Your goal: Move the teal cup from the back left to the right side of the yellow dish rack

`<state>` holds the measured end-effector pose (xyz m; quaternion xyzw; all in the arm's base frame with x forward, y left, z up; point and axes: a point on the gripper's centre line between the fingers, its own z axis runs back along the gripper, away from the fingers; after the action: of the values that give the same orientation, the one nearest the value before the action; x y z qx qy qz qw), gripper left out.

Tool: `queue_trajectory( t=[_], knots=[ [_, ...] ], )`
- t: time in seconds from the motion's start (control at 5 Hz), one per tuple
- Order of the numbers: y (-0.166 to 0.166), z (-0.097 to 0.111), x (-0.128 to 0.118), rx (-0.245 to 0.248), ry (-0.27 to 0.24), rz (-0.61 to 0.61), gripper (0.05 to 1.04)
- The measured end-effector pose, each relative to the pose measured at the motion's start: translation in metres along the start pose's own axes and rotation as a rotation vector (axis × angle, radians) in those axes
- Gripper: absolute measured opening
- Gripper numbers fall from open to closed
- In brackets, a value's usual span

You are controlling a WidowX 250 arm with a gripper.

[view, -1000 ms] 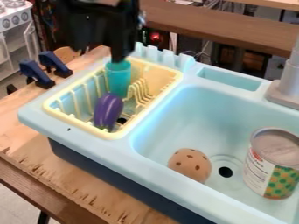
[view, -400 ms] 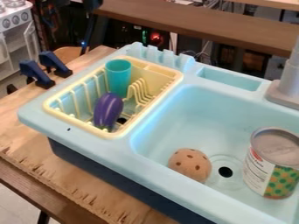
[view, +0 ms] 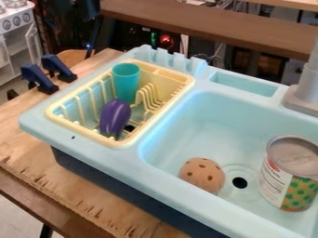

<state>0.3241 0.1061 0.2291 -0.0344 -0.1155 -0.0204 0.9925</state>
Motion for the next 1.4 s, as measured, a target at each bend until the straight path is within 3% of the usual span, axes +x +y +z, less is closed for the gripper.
queue_trajectory(
  t=[0.2,0.6,1.0,1.4],
  knots=[
    [0.001,-0.016,0.004,-0.039,0.014,-0.028,1.002],
    [-0.009,-0.029,0.008,-0.037,0.039,-0.072,1.002],
    [-0.028,-0.040,0.012,-0.004,0.074,-0.117,1.002],
    [-0.027,-0.056,0.010,0.026,0.139,-0.106,1.002]
  ],
)
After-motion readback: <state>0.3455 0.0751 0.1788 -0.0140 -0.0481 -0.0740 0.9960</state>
